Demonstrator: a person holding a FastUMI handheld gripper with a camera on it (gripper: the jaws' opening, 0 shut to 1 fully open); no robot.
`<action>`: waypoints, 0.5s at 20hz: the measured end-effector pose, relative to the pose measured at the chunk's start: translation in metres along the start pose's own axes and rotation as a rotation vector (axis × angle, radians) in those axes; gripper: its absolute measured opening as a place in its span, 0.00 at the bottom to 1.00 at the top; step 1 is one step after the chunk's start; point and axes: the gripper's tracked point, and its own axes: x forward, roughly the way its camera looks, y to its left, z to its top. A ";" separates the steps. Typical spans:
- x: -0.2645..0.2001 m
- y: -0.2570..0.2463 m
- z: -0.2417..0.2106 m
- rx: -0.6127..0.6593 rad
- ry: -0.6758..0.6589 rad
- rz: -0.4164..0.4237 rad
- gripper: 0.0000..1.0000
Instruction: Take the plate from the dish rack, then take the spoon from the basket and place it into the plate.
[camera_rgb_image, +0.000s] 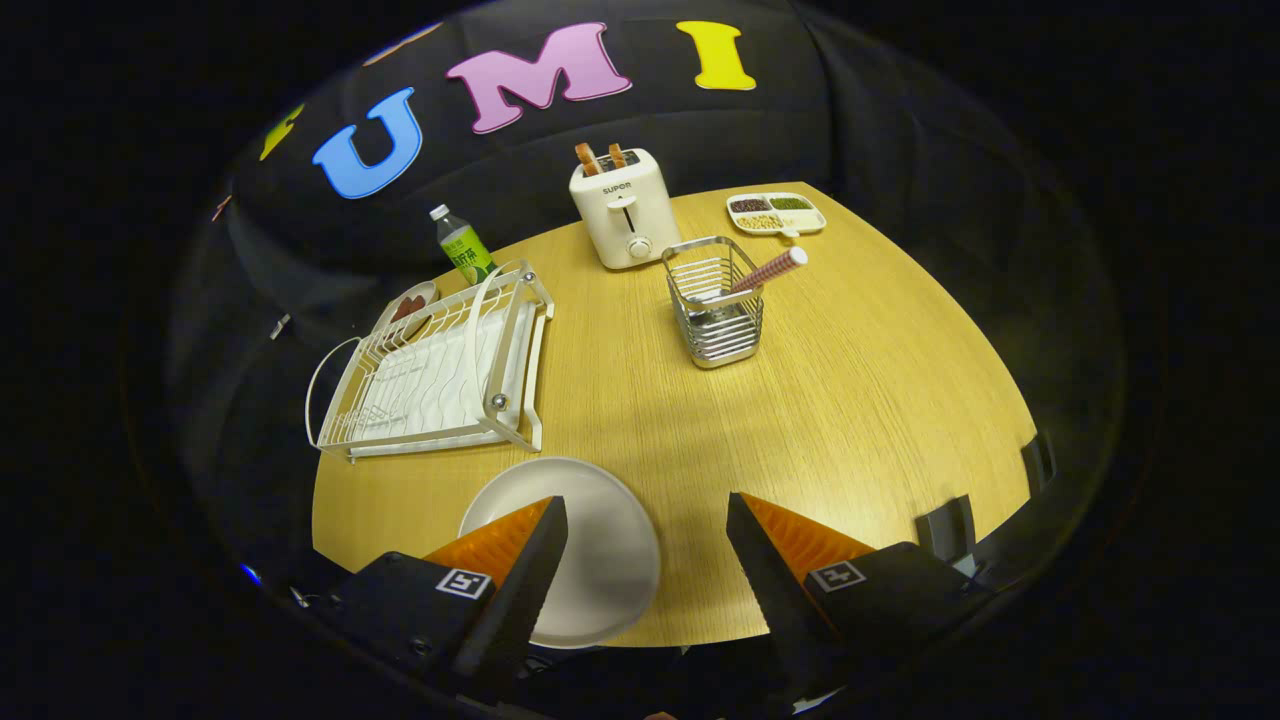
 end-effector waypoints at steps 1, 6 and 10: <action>-0.004 0.005 0.005 -0.029 -0.011 0.008 0.99; -0.024 0.011 0.047 -0.177 -0.093 0.017 0.99; -0.028 -0.010 0.098 -0.276 -0.176 -0.036 0.99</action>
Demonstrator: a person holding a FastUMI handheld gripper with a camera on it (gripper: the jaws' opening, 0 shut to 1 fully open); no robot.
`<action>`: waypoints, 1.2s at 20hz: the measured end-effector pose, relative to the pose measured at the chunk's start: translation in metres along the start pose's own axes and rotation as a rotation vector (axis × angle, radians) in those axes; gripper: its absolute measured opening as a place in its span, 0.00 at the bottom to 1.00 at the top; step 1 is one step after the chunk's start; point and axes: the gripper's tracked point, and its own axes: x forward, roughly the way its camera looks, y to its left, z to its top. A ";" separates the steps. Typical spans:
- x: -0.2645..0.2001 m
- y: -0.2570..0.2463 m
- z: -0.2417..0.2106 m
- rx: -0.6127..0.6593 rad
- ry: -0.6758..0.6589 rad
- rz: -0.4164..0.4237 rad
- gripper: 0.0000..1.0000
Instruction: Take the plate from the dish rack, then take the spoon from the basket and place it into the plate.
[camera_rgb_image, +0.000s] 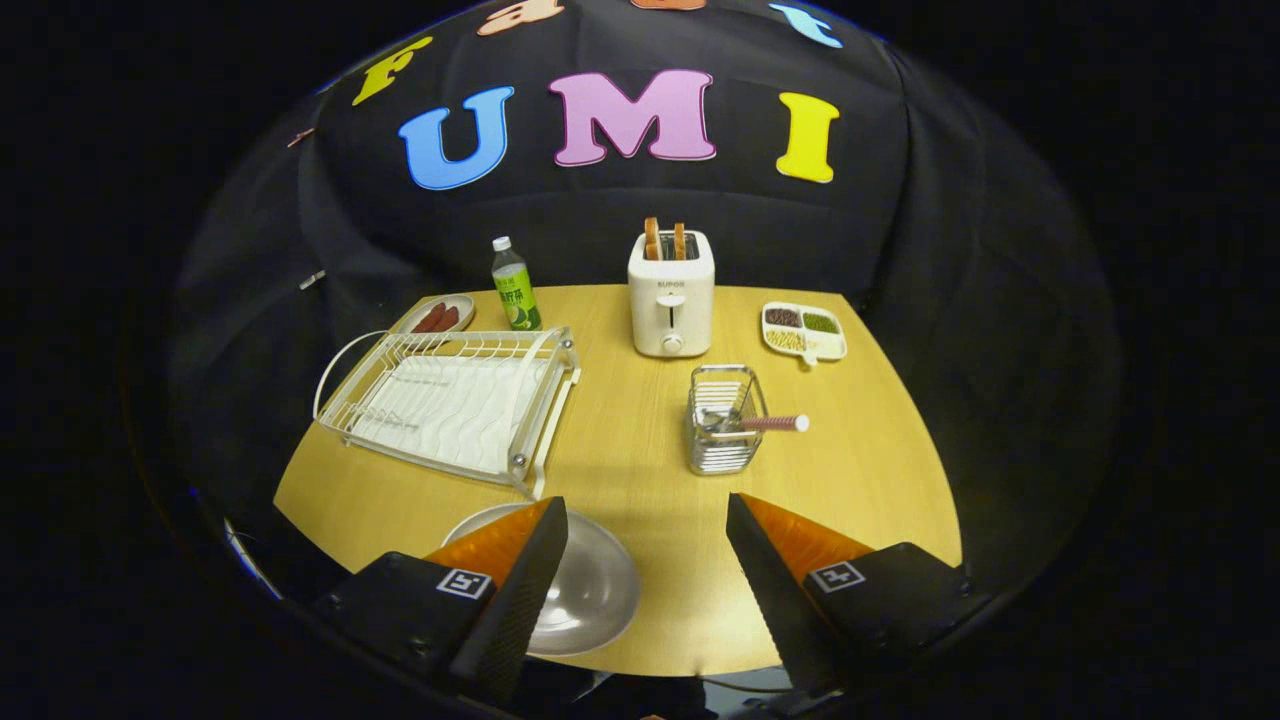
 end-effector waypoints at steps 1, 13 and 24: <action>0.004 -0.010 0.008 -0.018 -0.012 -0.014 0.96; 0.107 -0.099 0.000 -0.066 0.117 -0.083 0.75; 0.115 -0.077 -0.012 -0.036 0.188 0.018 0.22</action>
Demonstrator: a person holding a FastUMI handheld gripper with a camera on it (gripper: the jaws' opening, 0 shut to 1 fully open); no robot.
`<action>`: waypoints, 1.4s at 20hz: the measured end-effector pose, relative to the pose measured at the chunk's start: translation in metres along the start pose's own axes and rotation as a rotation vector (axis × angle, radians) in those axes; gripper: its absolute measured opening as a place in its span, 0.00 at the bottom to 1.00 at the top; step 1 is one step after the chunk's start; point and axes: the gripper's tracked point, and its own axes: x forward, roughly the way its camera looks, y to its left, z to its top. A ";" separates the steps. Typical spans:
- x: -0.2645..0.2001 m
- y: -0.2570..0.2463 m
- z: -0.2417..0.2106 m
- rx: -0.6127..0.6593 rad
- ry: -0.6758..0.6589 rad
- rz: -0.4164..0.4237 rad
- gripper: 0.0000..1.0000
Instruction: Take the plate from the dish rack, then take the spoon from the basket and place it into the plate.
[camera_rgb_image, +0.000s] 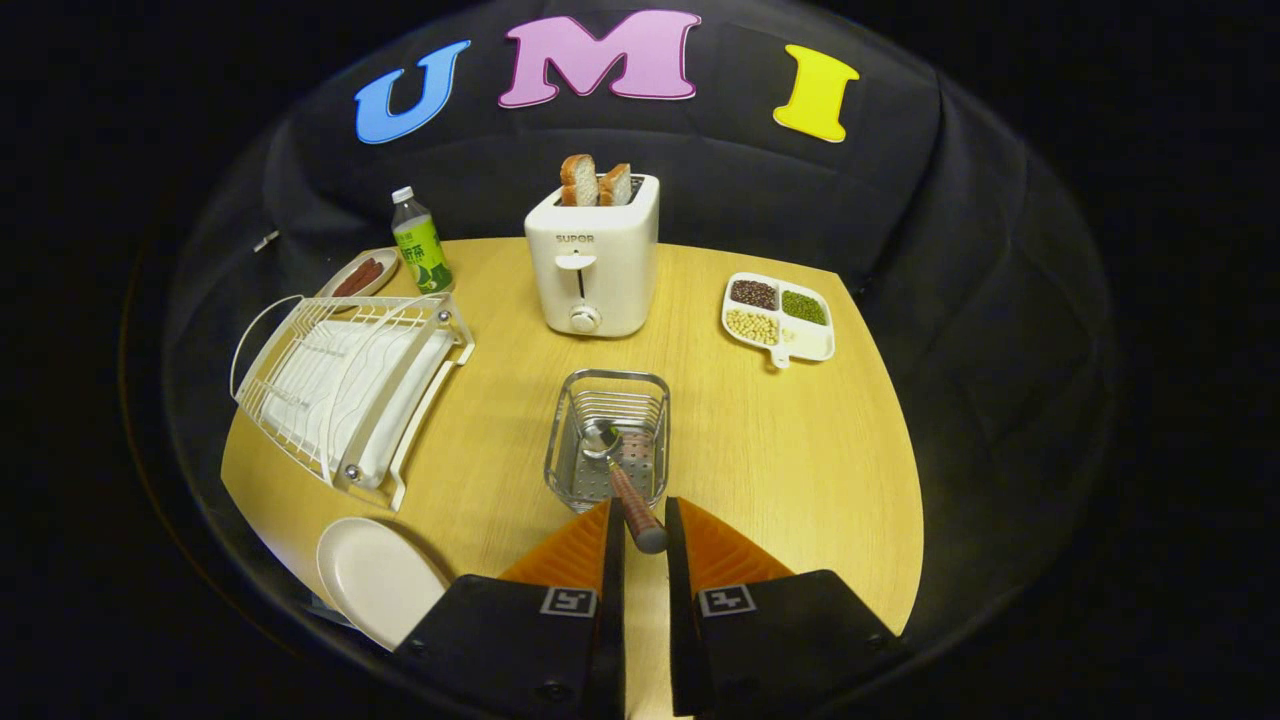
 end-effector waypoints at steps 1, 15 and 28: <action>-0.002 0.007 0.001 0.007 -0.007 0.025 0.19; -0.068 0.012 0.023 0.098 -0.116 -0.032 0.10; -0.177 0.118 -0.006 0.148 -0.187 0.151 0.10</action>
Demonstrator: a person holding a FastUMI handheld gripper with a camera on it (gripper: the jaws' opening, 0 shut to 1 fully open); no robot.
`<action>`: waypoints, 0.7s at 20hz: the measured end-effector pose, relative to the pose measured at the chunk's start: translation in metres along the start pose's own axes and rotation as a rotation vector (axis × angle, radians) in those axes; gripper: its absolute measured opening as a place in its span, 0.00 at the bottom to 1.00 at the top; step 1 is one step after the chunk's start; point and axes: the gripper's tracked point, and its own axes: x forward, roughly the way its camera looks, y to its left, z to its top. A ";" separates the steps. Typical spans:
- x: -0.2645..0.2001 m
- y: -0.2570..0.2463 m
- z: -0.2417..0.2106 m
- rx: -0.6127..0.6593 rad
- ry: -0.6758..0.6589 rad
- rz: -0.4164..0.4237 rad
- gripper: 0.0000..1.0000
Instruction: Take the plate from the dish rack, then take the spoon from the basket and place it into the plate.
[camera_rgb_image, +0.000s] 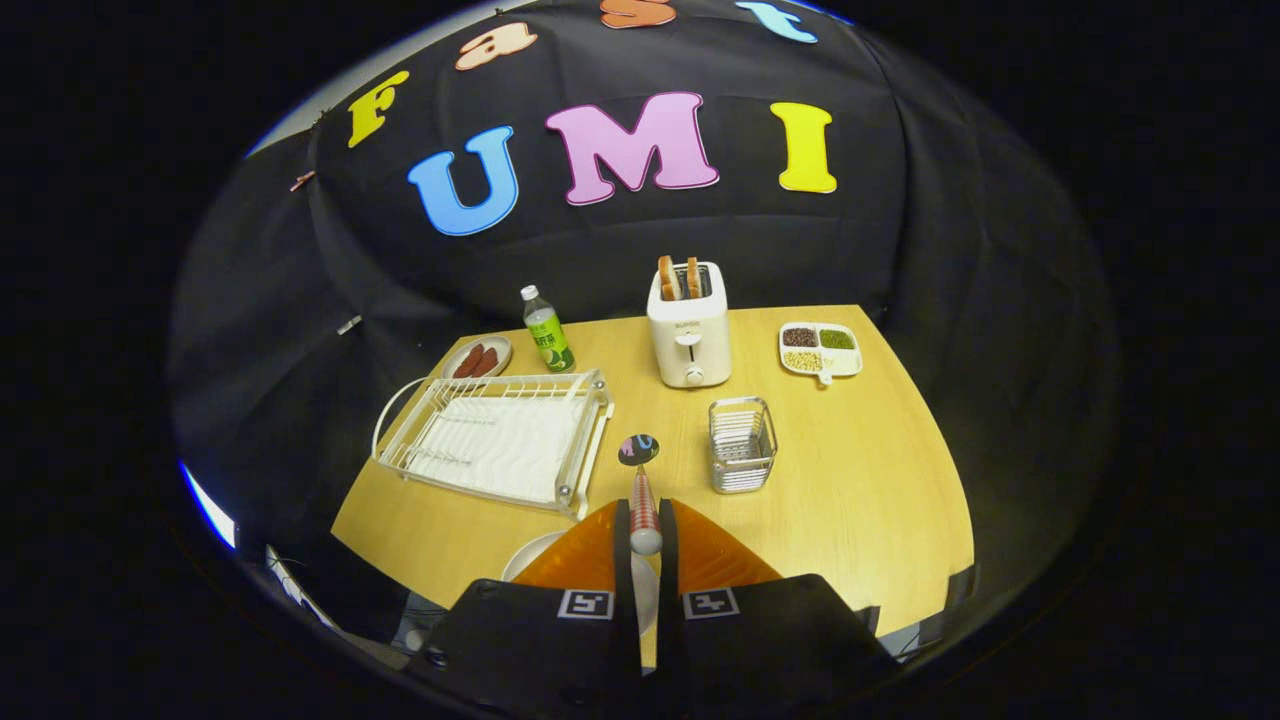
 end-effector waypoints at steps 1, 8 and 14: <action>-0.004 0.007 -0.013 -0.009 0.018 0.008 0.10; 0.007 0.052 -0.098 -0.058 0.160 0.073 0.10; 0.039 0.076 -0.140 -0.098 0.245 0.107 0.10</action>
